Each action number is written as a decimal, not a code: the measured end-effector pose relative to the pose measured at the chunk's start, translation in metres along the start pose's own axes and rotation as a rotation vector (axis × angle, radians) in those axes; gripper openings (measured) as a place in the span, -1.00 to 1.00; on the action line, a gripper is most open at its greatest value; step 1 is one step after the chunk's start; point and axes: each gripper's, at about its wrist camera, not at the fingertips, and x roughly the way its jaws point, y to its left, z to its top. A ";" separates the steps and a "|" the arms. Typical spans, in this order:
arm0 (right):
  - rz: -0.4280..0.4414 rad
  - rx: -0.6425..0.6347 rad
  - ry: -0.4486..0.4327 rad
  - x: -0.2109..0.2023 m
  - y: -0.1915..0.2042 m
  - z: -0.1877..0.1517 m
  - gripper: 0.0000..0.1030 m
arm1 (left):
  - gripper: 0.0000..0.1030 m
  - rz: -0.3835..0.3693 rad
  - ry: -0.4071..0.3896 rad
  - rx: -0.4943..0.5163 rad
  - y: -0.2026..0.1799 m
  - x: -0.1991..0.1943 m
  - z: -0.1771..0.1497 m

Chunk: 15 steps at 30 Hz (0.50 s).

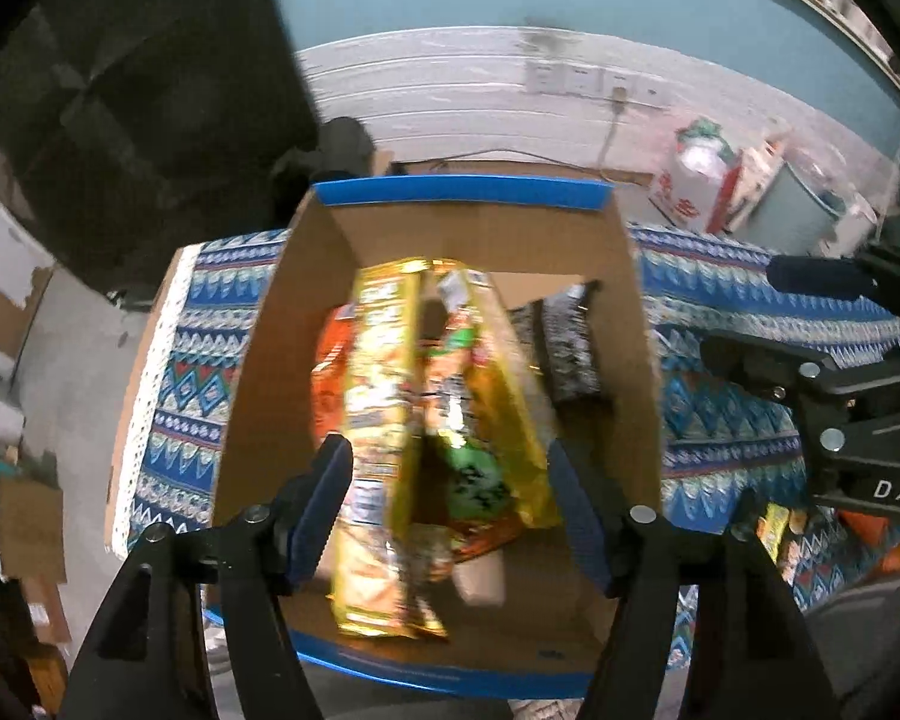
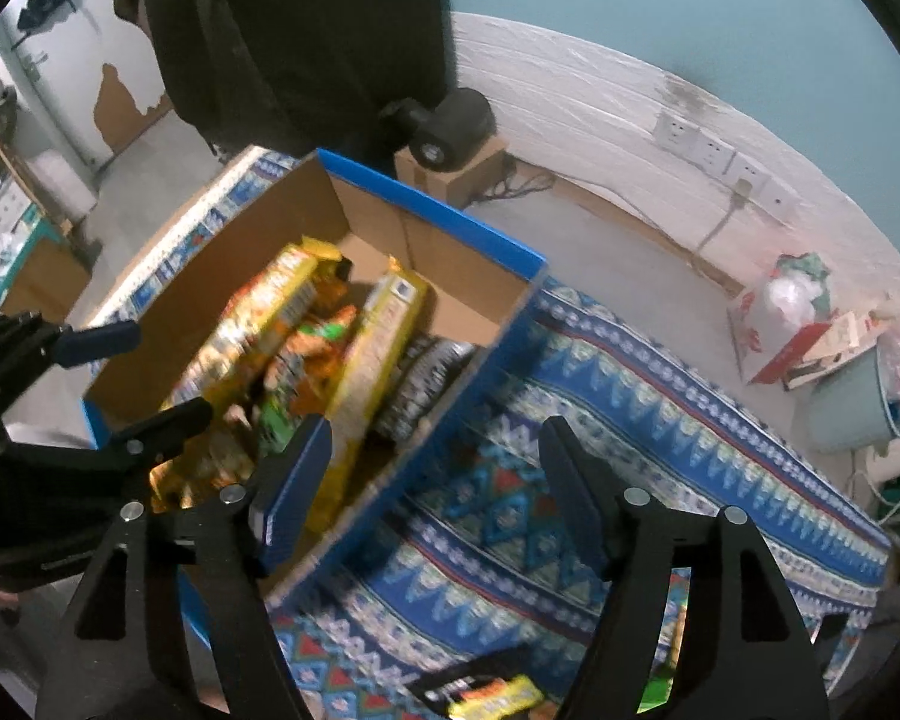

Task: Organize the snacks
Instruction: 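Move both tools back over the remaining snack pile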

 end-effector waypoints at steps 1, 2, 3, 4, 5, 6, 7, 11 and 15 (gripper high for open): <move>-0.006 -0.003 0.002 -0.002 -0.003 -0.004 0.41 | 0.34 -0.002 0.000 0.013 -0.005 -0.001 0.000; -0.013 -0.003 0.005 -0.004 -0.007 -0.008 0.45 | 0.34 -0.006 -0.001 0.028 -0.011 -0.002 -0.001; -0.020 -0.002 0.007 -0.007 -0.011 -0.013 0.47 | 0.35 -0.007 0.000 0.042 -0.017 -0.003 -0.001; -0.025 -0.001 0.009 -0.008 -0.014 -0.017 0.48 | 0.36 -0.010 0.000 0.057 -0.024 -0.005 -0.001; -0.032 0.002 0.011 -0.011 -0.018 -0.022 0.50 | 0.40 -0.015 -0.001 0.066 -0.028 -0.006 -0.001; -0.038 0.004 0.014 -0.013 -0.023 -0.027 0.51 | 0.43 -0.020 -0.001 0.077 -0.034 -0.007 -0.002; -0.044 0.009 0.018 -0.016 -0.028 -0.033 0.51 | 0.44 -0.025 0.000 0.087 -0.040 -0.009 -0.003; -0.065 0.037 0.029 -0.026 -0.050 -0.053 0.54 | 0.44 -0.057 0.009 0.126 -0.062 -0.012 -0.004; -0.080 0.070 0.035 -0.036 -0.070 -0.073 0.54 | 0.46 -0.078 0.014 0.169 -0.085 -0.014 -0.005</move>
